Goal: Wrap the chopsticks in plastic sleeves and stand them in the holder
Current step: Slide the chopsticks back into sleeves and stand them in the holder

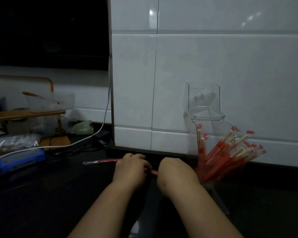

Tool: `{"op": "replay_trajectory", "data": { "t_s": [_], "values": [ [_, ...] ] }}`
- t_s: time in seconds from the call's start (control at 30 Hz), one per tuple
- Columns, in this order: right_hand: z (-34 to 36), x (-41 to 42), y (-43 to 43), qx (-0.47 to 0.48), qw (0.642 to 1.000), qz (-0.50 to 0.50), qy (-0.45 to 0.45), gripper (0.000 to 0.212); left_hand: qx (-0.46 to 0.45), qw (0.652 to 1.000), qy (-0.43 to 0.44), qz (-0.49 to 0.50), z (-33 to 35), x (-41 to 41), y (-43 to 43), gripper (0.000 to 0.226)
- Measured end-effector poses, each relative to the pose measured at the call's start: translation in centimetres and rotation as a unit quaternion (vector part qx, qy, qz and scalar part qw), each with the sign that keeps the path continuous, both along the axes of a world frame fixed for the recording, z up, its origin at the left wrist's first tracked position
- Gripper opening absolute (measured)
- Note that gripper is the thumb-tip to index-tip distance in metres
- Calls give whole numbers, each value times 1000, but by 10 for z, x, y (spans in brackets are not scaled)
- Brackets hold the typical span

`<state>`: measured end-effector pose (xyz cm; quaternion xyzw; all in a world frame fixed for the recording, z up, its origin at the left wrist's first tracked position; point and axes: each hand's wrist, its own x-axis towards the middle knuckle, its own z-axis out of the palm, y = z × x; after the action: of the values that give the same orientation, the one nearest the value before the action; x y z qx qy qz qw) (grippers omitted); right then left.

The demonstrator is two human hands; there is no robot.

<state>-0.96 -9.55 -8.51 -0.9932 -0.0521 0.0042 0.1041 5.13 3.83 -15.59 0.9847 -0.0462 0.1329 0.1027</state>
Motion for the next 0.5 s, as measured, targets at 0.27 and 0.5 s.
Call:
{"op": "replay_trajectory", "data": {
  "t_s": [0.27, 0.5],
  "values": [
    [-6, 17, 0, -58, 992, -7, 115, 44, -16, 999, -5, 31, 4, -5, -2, 8],
    [-19, 27, -1, -14, 997, -17, 80, 40, 5, 999, 42, 12, 5, -6, -2, 36]
  ]
}}
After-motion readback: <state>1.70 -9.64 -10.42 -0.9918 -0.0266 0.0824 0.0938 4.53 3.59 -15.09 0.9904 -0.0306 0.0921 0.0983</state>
